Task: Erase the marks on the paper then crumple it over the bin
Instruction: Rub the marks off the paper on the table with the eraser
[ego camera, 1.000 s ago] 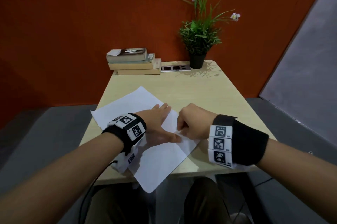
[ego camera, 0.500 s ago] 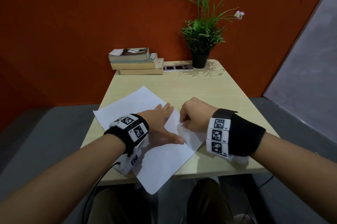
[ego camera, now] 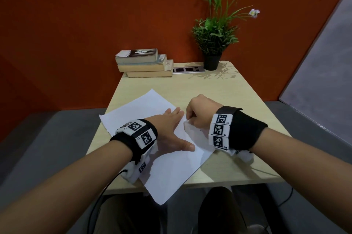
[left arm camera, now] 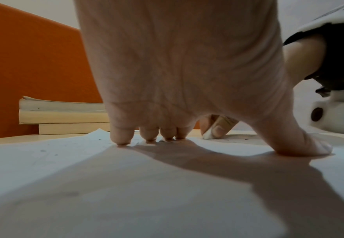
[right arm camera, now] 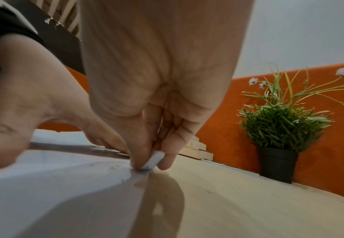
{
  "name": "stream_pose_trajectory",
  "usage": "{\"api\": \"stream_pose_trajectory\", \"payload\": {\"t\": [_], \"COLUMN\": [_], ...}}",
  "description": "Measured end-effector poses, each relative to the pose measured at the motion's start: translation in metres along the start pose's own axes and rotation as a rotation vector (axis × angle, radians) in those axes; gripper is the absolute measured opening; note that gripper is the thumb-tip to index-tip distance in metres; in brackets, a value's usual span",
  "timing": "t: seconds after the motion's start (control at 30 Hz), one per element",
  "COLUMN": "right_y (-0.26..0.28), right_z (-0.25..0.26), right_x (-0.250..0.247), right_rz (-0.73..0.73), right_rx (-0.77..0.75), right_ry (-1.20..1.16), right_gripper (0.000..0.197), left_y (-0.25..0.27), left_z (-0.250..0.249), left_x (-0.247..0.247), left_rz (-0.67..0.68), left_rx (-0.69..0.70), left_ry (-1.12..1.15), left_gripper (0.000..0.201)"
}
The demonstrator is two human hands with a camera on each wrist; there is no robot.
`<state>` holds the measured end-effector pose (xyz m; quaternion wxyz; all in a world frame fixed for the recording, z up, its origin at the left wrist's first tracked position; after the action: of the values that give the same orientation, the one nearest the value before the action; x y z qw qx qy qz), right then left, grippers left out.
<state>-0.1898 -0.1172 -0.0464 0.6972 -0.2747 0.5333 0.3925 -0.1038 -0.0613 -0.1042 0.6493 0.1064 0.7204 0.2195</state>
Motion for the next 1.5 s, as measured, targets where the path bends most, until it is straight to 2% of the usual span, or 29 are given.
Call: {"api": "stream_pose_trajectory", "payload": {"t": [0.27,0.37,0.57,0.87,0.97,1.2,1.3,1.5], "right_y": [0.044,0.032,-0.004,0.042,0.036,0.002,0.010,0.045], "right_z": [0.014,0.015,0.002,0.016,0.016,0.007,0.007,0.019], "right_x": [0.012,0.008,-0.003,0.008,0.007,0.000,0.002,0.009], "right_rz": [0.090,0.116,0.037,0.105,0.119,0.038,0.037,0.109], "right_rx": [-0.071,-0.059,0.007,-0.080,-0.081,-0.023,-0.024,-0.090], "right_ry": [-0.020,0.005,0.042,-0.012,-0.004,0.021,0.005,-0.023], "right_gripper": [0.011,0.007,0.007,0.011,0.010,0.010,0.010,0.012], "left_y": [0.002,0.002,0.000,0.002,0.000,-0.003,-0.002,0.000], "left_z": [-0.002,-0.001,-0.001,-0.001,-0.001,-0.001,0.000,-0.001], "left_x": [-0.001,0.000,-0.002,0.001,0.000,0.000,0.000,0.001], "left_rz": [0.011,0.014,0.013,0.024,0.020,0.008,0.024,0.017], "left_rx": [0.001,-0.005,0.002,-0.001,0.001,0.012,0.003,0.000], "left_ry": [-0.028,-0.023,-0.007,-0.020,-0.020,-0.001,-0.001,-0.014], "left_gripper": [0.140,0.141,0.141,0.145,0.149,0.143,0.147,0.143]}}
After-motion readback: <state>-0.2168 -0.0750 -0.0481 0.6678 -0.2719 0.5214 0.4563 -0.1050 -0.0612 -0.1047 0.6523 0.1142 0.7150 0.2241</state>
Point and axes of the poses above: each hand's wrist, its own y-axis away from the middle knuckle, its own x-axis out of the palm, z = x × y, the point moved 9 cm from there along -y, towards the middle knuckle, and after that the axes turned 13 degrees about -x, right-handed, at the moved point
